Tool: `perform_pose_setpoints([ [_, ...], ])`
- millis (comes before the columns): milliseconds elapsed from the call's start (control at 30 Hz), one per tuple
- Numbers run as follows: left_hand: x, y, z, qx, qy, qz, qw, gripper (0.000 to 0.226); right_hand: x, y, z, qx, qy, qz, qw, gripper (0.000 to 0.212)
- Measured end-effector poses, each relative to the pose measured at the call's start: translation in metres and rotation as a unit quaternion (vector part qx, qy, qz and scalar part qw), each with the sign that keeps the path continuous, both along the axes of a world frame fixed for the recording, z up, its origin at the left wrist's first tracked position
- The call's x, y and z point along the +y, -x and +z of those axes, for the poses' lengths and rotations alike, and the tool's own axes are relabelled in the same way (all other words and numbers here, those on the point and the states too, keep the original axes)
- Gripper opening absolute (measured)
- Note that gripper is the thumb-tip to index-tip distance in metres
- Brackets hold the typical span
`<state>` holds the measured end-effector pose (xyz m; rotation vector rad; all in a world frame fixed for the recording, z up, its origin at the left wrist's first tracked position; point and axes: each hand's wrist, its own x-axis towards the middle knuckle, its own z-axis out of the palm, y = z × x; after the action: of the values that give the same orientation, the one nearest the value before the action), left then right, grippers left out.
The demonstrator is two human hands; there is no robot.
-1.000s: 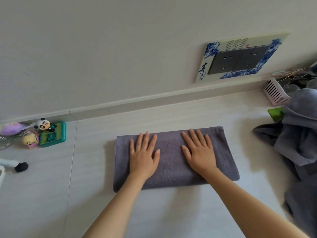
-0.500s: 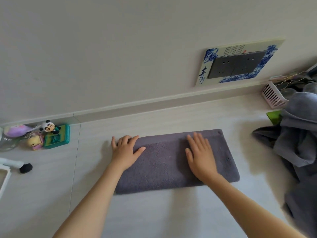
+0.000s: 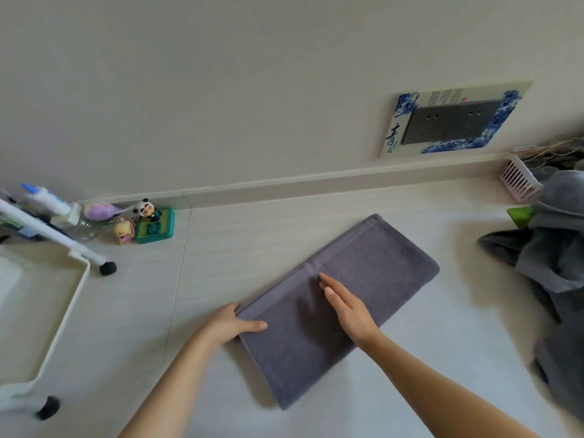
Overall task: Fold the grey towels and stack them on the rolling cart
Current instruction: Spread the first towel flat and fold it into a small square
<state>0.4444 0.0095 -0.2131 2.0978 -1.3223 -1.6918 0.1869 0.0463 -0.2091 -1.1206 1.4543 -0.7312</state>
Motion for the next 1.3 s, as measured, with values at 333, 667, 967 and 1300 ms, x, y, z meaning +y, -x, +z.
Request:
perform_pose_setpoints([
  [333,0.065,0.033,-0.012,0.184,0.008,0.258,0.948,0.028,-0.003,-0.004,-0.006,-0.035,-0.010,-0.030,0.999,0.021],
  [667,0.062,0.025,0.061,0.266,0.066,0.292,0.916,0.021,0.030,-0.014,0.000,-0.253,-0.071,-0.149,0.953,0.047],
  [967,0.043,0.092,0.102,0.197,0.167,0.225,0.940,0.032,0.043,-0.027,-0.005,-0.376,-0.141,-0.184,0.897,0.057],
  [1300,0.016,0.165,0.110,0.046,0.251,0.128,0.958,0.044,0.050,0.052,0.011,-0.055,-0.062,-0.291,0.953,0.039],
])
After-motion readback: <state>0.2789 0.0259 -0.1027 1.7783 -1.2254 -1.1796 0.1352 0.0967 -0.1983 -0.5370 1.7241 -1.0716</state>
